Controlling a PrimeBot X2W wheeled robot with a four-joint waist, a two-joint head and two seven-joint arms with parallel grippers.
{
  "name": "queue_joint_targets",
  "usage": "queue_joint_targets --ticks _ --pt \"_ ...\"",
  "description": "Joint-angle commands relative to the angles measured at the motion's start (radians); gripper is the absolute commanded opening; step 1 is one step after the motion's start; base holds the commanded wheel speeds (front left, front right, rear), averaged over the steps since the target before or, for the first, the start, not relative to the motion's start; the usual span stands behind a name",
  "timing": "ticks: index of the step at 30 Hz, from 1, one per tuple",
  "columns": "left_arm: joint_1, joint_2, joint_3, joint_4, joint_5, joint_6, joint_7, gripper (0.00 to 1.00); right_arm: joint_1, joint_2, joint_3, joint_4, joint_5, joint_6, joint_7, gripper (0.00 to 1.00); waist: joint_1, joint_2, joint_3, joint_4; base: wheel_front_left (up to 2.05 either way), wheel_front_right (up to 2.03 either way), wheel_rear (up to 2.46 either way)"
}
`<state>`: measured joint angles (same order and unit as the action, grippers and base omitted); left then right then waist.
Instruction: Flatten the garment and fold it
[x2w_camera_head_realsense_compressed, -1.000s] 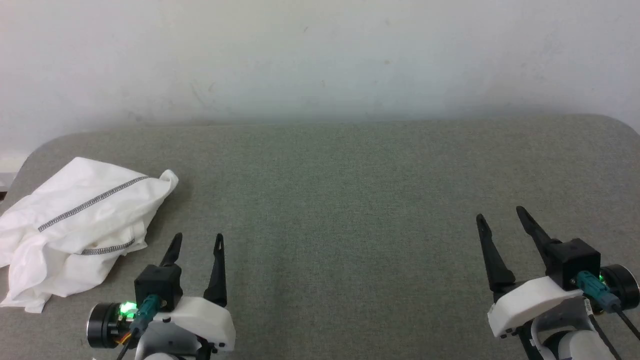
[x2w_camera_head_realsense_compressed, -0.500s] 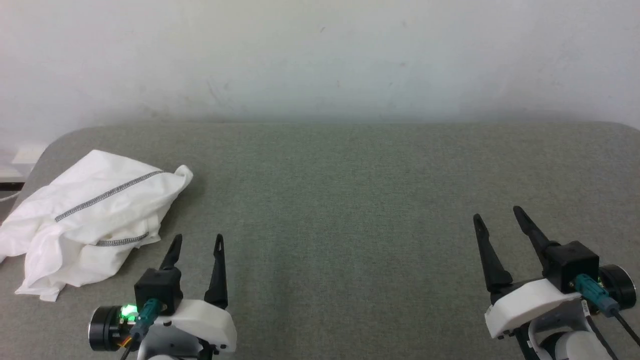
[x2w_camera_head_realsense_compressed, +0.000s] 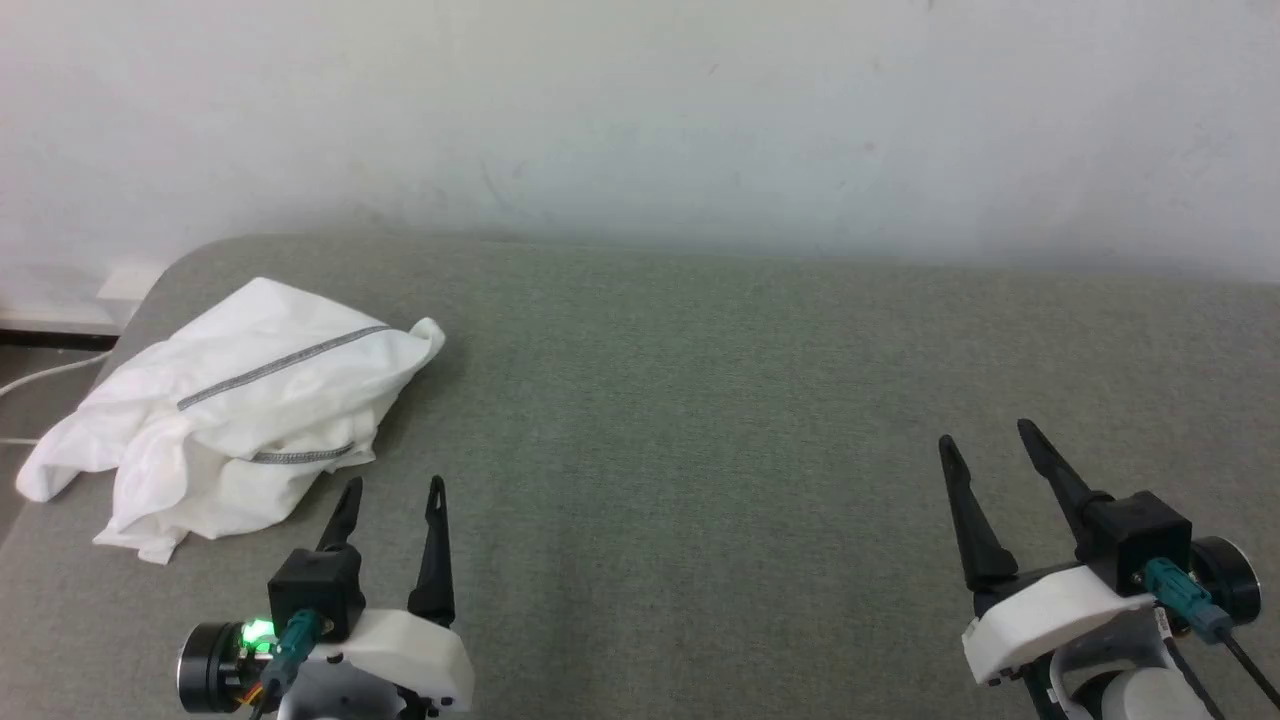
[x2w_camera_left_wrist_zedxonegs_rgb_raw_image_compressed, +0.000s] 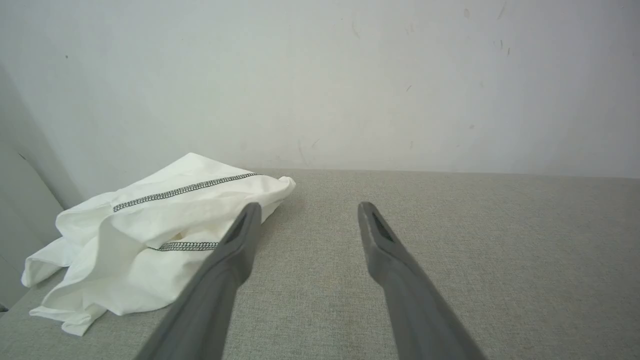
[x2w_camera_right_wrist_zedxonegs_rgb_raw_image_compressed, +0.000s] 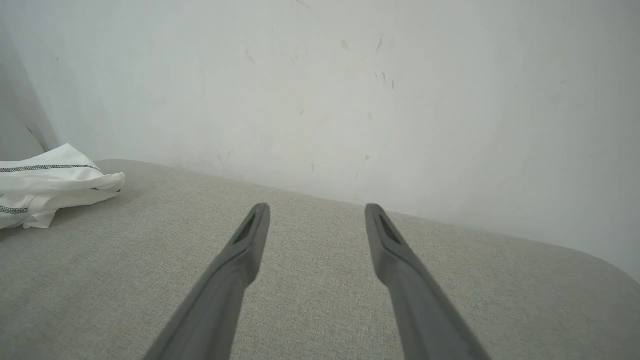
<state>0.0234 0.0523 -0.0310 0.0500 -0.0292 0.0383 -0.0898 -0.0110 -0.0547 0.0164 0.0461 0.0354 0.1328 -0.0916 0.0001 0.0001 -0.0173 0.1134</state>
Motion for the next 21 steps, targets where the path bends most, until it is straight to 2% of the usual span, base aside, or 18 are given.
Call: queue_joint_targets --ticks 1,21 --pt "0.015 0.0 -0.001 0.004 -0.005 0.01 -0.012 1.0 0.013 0.002 0.004 0.003 0.005 -0.001 -0.01 1.0 0.0 -0.0001 -0.004 0.019 0.0 0.0 0.0" --pt "0.034 0.0 -0.011 0.005 -0.004 0.019 -0.053 1.0 0.021 0.002 0.02 0.018 0.019 -0.001 -0.052 1.0 0.0 -0.0001 -0.008 0.156 0.0 0.0 0.0"
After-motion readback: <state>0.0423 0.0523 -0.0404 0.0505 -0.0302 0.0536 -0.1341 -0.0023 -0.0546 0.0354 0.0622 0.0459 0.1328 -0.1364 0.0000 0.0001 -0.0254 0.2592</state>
